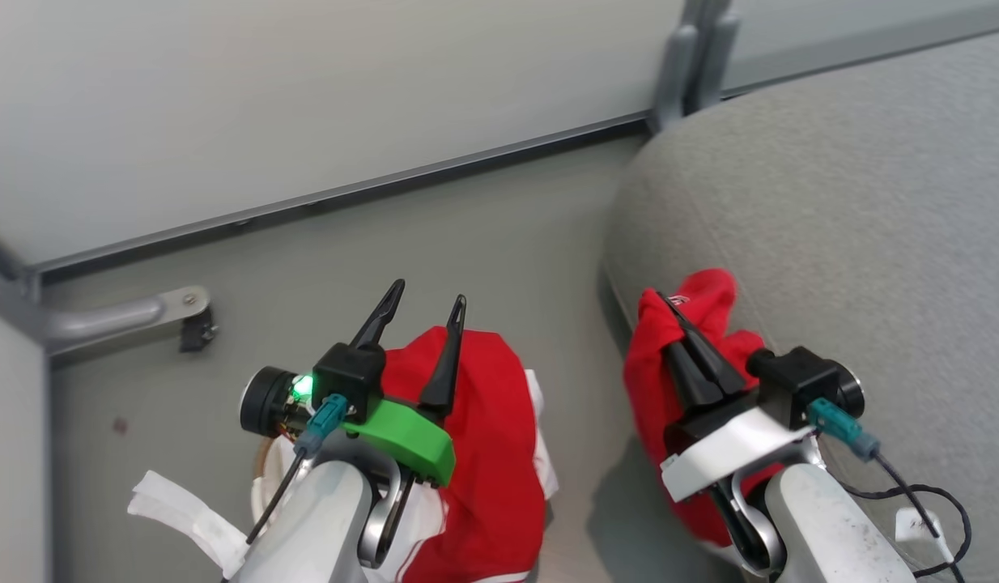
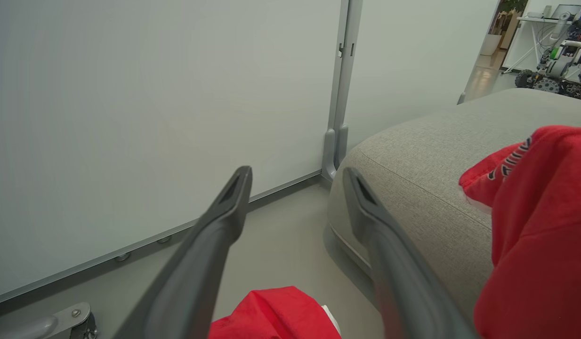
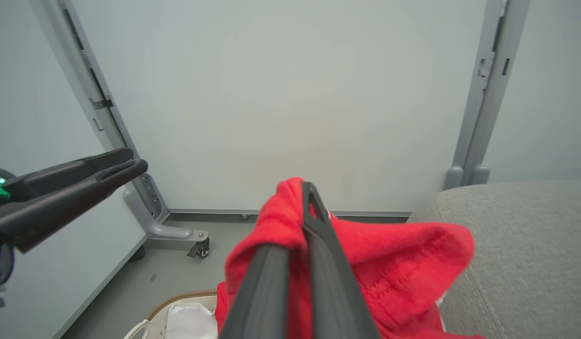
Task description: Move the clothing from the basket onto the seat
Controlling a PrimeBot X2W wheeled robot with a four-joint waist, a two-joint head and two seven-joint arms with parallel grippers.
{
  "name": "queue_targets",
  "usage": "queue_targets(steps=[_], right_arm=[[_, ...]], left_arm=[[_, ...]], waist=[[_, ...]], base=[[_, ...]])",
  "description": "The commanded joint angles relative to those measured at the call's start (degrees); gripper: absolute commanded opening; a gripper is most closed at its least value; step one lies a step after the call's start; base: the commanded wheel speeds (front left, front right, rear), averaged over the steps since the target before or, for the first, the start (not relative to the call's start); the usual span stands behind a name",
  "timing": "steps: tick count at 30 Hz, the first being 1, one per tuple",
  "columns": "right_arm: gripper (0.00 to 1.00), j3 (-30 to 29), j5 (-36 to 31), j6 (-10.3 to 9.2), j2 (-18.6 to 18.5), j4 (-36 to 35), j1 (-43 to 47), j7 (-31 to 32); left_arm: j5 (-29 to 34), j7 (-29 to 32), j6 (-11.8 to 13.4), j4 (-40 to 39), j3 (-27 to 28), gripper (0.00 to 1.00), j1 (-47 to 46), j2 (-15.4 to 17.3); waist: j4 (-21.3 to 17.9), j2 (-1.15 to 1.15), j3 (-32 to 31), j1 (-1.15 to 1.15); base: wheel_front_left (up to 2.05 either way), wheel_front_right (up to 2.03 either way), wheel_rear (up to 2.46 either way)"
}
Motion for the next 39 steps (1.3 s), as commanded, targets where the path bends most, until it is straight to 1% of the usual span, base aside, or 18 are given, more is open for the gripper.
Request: queue_targets(steps=[1,6,12,21,26,29,34,37,39], right_arm=[[0.0,-0.25,0.5,-0.06,-0.2,-0.82,0.59,-0.03],[0.0,-1.85,1.19,-0.06,-0.16,-2.81,1.36,-0.04],[0.0,-3.86,2.08,-0.06,-0.15,-4.58,1.88,-0.03],[0.0,-10.31,2.24,-0.06,-0.12,-9.4,2.69,-0.03],[0.0,-13.25,1.1,-0.06,-0.18,-11.88,-1.11,-0.04],[0.0,-14.21,-2.48,-0.05,-0.1,-12.88,-5.23,-0.03],[0.0,-15.88,-6.56,-0.06,-4.15,-11.97,-15.83,-0.03],[0.0,-18.35,-7.86,-0.06,-7.77,-9.86,-22.33,-0.04],[0.0,-19.82,-8.64,-0.06,-9.32,-7.93,-26.17,-0.03]], left_arm=[[0.77,-0.05,-0.3,0.21,0.72,1.0,1.09,0.48],[2.0,-0.05,-1.38,0.62,2.65,1.0,2.11,0.6],[3.58,-0.05,-2.34,1.11,3.84,1.0,2.45,0.63],[4.99,-0.05,-4.16,2.84,1.79,1.0,-0.69,0.12],[5.4,-0.05,-4.62,3.36,1.21,1.0,-1.86,0.09],[5.57,-0.05,-4.7,3.24,1.38,1.0,-1.99,0.69],[6.61,-0.05,-4.79,2.33,2.38,1.0,-2.39,2.49],[7.29,-0.05,-4.87,1.72,2.21,1.0,-3.28,3.25],[7.68,-0.05,-4.93,1.31,1.77,1.0,-4.14,3.82]], waist=[[-7.39,0.0,1.46,0.0],[-14.15,0.0,2.47,0.0],[-20.43,0.0,3.68,0.0],[-21.82,0.0,6.83,0.0],[-21.98,0.0,9.02,0.0],[-21.95,0.0,10.71,0.0],[-21.66,0.0,14.67,0.0],[-19.84,0.0,17.44,0.0],[-18.45,0.0,19.36,0.0]], base=[[0.0,0.0,0.0],[0.0,0.0,0.0],[0.0,0.0,0.0],[0.0,0.0,0.0],[0.0,0.0,0.0],[0.0,0.0,0.0],[0.0,0.0,0.0],[0.0,0.0,0.0],[0.0,0.0,0.0]])
